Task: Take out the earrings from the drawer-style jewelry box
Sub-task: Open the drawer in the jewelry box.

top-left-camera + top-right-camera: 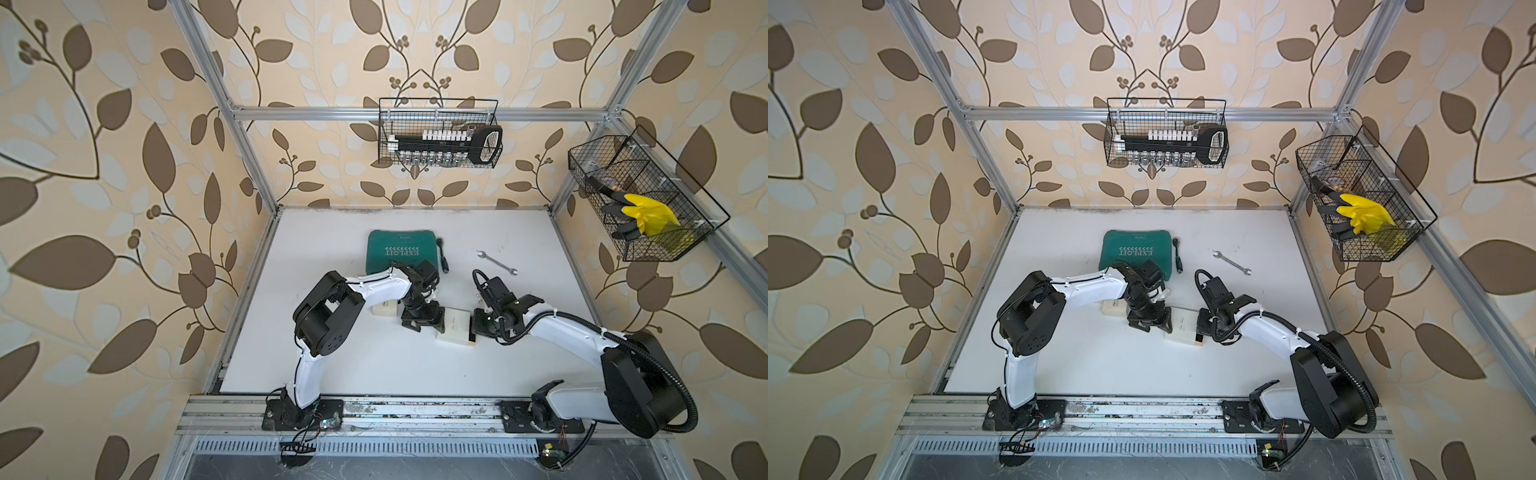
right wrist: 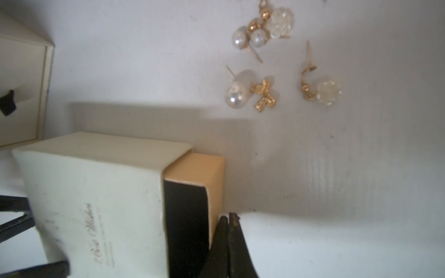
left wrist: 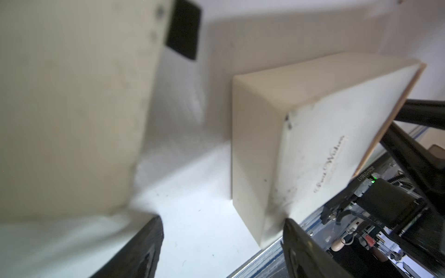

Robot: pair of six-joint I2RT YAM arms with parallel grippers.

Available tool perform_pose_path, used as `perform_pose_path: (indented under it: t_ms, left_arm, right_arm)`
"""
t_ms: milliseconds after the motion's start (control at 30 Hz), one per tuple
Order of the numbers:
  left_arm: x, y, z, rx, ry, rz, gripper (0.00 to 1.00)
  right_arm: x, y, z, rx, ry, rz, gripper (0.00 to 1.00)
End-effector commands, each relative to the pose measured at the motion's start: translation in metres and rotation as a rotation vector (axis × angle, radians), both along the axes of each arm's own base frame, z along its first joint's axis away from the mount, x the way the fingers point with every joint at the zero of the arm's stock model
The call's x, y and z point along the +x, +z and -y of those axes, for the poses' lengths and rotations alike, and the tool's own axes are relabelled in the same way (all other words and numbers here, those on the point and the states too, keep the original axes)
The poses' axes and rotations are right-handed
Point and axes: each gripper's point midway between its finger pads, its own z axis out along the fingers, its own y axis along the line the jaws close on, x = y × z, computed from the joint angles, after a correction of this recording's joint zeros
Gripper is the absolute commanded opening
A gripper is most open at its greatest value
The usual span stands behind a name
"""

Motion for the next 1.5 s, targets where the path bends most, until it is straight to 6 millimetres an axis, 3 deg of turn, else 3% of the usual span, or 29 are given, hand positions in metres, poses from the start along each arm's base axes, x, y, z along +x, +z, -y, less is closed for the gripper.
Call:
perform_pose_path:
  t_ms: [0,267,500,700,833,967,1167,1467]
  left_arm:
    - [-0.014,-0.052,-0.054,0.312,-0.001,-0.029,0.8]
    - [-0.006,-0.057,-0.075,0.43,0.025,0.019,0.8]
    - [-0.006,-0.06,-0.077,0.45,0.026,0.021,0.79]
    - [-0.006,-0.058,-0.073,0.44,0.017,0.031,0.79]
    - [-0.006,-0.056,-0.068,0.443,-0.008,0.046,0.79]
    - [-0.007,-0.056,-0.065,0.444,-0.022,0.051,0.79]
    - [-0.006,-0.055,-0.064,0.447,-0.025,0.053,0.79]
    - [-0.003,-0.055,-0.066,0.466,-0.013,0.063,0.79]
  right_arm:
    - [-0.007,-0.004,0.004,-0.024,0.012,-0.021,0.0]
    - [-0.013,-0.004,0.027,-0.143,-0.026,-0.05,0.0]
    - [-0.018,-0.006,0.043,-0.23,-0.056,-0.066,0.0]
    - [-0.008,0.001,0.018,-0.091,-0.012,-0.006,0.0]
    - [0.0,0.017,0.01,-0.037,-0.012,0.061,0.25]
    - [0.001,0.026,0.007,-0.008,0.002,0.1,0.33]
    - [-0.012,0.013,-0.003,0.014,0.071,0.033,0.34]
    - [-0.033,-0.009,0.018,-0.131,0.068,-0.114,0.34]
